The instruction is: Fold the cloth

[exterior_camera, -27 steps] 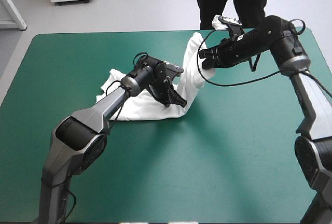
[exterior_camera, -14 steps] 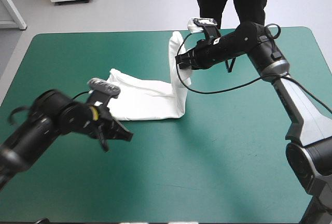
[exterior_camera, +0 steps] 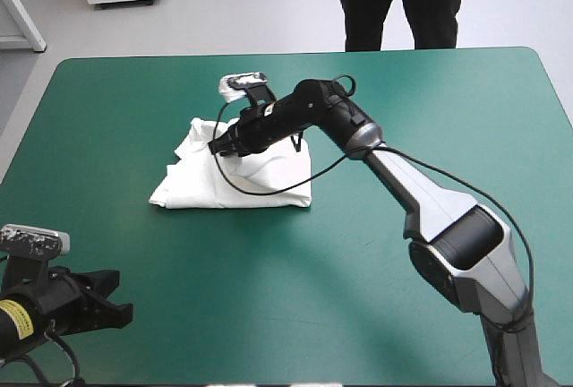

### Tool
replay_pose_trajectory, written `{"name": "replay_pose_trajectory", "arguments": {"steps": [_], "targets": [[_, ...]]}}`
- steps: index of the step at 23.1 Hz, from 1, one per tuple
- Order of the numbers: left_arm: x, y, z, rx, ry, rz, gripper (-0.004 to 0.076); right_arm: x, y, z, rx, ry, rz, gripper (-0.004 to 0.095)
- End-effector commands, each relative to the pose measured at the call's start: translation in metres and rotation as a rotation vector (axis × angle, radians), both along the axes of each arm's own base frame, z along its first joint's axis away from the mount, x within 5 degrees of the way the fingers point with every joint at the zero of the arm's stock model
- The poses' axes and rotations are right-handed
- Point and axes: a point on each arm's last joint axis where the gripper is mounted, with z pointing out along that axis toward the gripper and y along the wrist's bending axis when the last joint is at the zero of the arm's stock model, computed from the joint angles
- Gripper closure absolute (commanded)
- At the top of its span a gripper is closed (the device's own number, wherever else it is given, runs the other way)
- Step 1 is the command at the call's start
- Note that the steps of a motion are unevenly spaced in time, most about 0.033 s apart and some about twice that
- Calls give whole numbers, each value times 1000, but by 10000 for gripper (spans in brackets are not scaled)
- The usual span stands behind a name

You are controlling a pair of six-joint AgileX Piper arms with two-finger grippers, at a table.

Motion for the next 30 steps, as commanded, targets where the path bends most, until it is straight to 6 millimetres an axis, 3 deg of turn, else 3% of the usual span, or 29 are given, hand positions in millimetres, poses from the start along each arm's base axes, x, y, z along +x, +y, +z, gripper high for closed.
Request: {"name": "replay_pose_trajectory", "arguments": {"steps": [1, 8, 10, 11, 12, 13, 15, 24, 30], "targets": [[14, -11, 5, -23, -10, -2, 746, -15, 20, 40, 140, -98, 29, 920], [35, -35, 5, -80, 1, -88, 746, -4, 54, 1, 166, -3, 30, 910], [40, -38, 2, -64, 15, -95, 746, -3, 57, -6, 159, 12, 41, 770], [41, -39, 2, -59, 17, -98, 746, -5, 56, -7, 150, 28, 57, 622], [41, -39, 2, -57, 16, -99, 746, -6, 56, -8, 140, 43, 70, 547], [41, -39, 2, -54, 14, -102, 746, -8, 53, -10, 116, 82, 89, 453], [41, -39, 2, -53, 14, -103, 746, -8, 46, -9, 82, 129, 100, 416], [41, -39, 2, -46, 10, -115, 746, 14, -19, 42, -89, 38, -92, 422], [41, -39, 2, -44, 9, -114, 746, 21, -44, 51, -171, -23, -193, 421]]}}
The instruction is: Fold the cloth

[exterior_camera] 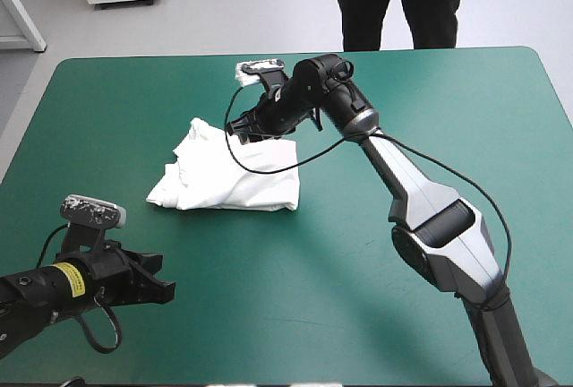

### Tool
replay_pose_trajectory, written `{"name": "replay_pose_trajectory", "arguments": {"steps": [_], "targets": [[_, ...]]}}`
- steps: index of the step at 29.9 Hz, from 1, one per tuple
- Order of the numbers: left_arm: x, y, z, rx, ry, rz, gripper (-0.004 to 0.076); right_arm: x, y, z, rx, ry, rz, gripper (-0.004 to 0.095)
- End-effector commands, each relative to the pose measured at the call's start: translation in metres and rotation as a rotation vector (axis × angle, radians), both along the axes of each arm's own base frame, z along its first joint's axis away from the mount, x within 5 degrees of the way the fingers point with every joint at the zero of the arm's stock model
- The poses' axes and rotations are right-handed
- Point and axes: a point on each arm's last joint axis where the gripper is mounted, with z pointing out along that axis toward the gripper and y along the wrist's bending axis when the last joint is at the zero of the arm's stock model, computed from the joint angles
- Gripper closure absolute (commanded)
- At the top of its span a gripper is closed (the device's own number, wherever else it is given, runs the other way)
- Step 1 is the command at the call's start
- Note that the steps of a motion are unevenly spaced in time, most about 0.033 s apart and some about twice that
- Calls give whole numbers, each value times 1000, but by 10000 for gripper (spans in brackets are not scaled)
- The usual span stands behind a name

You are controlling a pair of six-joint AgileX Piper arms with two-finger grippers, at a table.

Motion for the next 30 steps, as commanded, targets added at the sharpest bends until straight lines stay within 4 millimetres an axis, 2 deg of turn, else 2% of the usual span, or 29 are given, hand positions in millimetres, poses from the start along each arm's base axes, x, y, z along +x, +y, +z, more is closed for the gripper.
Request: {"name": "replay_pose_trajectory", "arguments": {"steps": [1, 8, 11, 17, 30], "targets": [[2, -2, 10, -43, -56, -5, 746, -12, -23, 42, 10, -80, -32, 421], [2, -2, 10, -43, -56, -5, 746, -16, -52, 7, -143, 44, -95, 421], [2, -2, 10, -39, -59, -3, 746, -16, -55, -9, -177, 85, -85, 421], [2, -2, 10, -39, -59, -3, 746, -10, -47, -36, -170, 151, -65, 421], [2, -2, 10, -33, -63, -5, 746, 0, -33, -76, -146, 234, -43, 445]]}}
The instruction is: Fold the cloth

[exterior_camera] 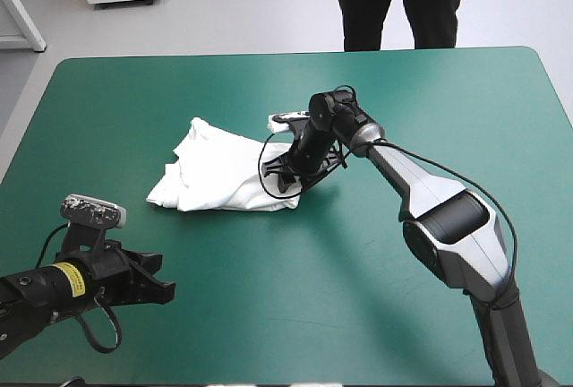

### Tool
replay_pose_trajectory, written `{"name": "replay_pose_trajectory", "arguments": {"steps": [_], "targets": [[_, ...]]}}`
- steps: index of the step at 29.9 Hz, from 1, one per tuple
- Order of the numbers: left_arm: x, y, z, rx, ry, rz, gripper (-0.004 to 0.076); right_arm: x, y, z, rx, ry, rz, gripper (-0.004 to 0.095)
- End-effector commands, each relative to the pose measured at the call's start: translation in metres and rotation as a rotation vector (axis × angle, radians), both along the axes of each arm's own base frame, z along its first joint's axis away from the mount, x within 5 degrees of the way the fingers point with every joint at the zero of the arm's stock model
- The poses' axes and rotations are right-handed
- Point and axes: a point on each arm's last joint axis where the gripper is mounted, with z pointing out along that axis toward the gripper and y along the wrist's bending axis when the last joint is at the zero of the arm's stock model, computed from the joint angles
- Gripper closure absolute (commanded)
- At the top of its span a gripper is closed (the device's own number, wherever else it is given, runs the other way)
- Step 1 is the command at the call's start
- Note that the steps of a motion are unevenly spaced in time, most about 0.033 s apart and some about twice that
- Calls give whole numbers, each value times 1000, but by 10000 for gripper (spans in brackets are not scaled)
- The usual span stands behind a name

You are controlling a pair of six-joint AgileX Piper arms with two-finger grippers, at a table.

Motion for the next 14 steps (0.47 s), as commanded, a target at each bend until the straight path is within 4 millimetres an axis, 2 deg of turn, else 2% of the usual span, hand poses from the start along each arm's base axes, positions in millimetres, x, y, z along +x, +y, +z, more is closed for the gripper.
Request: {"name": "replay_pose_trajectory", "arguments": {"steps": [1, 2, 4, 7, 9, 14], "targets": [[2, -2, 10, -40, -58, -1, 746, -3, 0, 30, 65, -58, 3, 473], [2, -2, 10, -41, -59, -1, 746, -3, 0, 28, 62, -57, 3, 503], [3, -2, 10, -46, -64, -2, 746, -3, -1, 27, 46, -56, 7, 628], [3, -3, 11, -55, -78, -2, 746, -3, -5, 25, -8, -58, 21, 924], [4, -3, 12, -60, -85, -2, 746, -2, -10, 25, -58, -75, 27, 917], [4, -3, 12, -61, -86, -2, 746, 1, -26, 41, -102, -136, 10, 925]]}}
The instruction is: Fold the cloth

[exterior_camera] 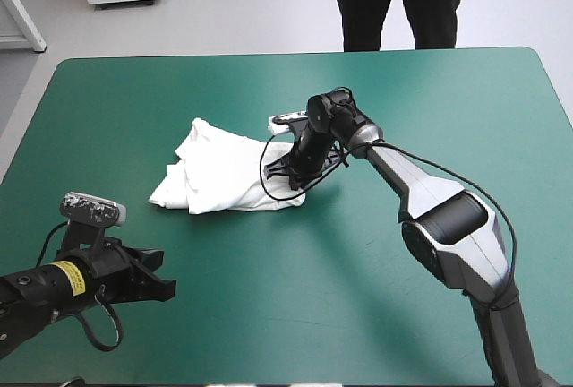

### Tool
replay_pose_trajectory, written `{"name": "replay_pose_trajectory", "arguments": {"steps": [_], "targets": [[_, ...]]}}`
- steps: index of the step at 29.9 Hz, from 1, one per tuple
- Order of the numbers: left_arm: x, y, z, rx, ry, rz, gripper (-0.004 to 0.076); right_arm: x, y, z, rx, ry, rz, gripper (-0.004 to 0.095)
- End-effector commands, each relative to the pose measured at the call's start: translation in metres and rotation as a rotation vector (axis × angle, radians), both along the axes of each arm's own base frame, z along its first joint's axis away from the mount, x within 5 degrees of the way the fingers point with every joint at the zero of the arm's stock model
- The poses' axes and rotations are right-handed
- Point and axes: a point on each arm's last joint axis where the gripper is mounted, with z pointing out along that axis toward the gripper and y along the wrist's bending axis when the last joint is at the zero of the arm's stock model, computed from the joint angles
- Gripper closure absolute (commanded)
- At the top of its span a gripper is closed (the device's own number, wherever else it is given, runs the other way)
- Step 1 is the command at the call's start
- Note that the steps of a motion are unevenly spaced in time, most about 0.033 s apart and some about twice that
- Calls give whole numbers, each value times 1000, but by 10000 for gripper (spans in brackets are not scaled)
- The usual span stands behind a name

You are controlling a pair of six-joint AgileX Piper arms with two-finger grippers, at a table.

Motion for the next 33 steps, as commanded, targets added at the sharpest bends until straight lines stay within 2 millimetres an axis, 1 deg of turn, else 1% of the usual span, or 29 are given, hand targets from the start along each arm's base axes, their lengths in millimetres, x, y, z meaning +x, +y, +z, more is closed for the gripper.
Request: {"name": "replay_pose_trajectory", "arguments": {"steps": [1, 3, 5, 9, 12, 17, 20, 21, 23, 28, 30, 33], "targets": [[3, -2, 11, -48, -66, -2, 746, 0, -29, 44, -62, -108, -9, 925], [3, -2, 11, -48, -66, -2, 746, 1, -45, 45, -123, -128, -26, 925], [3, -2, 11, -48, -66, -2, 746, 1, -68, 44, -166, -114, -61, 925], [3, -2, 11, -48, -66, -2, 746, -3, -125, 39, -217, -51, -155, 925], [3, -2, 11, -48, -66, -2, 746, -10, -171, 37, -277, -19, -228, 925], [3, -2, 11, -49, -66, -2, 746, -22, -253, 54, -319, -23, -400, 925], [3, -2, 11, -49, -66, -2, 746, -28, -297, 65, -347, -41, -501, 925], [3, -2, 11, -49, -66, -2, 746, -30, -309, 68, -352, -45, -525, 925], [3, -2, 11, -49, -68, -2, 746, -35, -335, 69, -344, -39, -559, 925], [3, -2, 11, -47, -70, -1, 746, -47, -384, 69, -358, -19, -662, 924], [3, -2, 11, -50, -70, -2, 746, -53, -401, 69, -364, -12, -698, 924], [3, -3, 11, -52, -68, -3, 746, -60, -418, 69, -356, -3, -747, 925]]}}
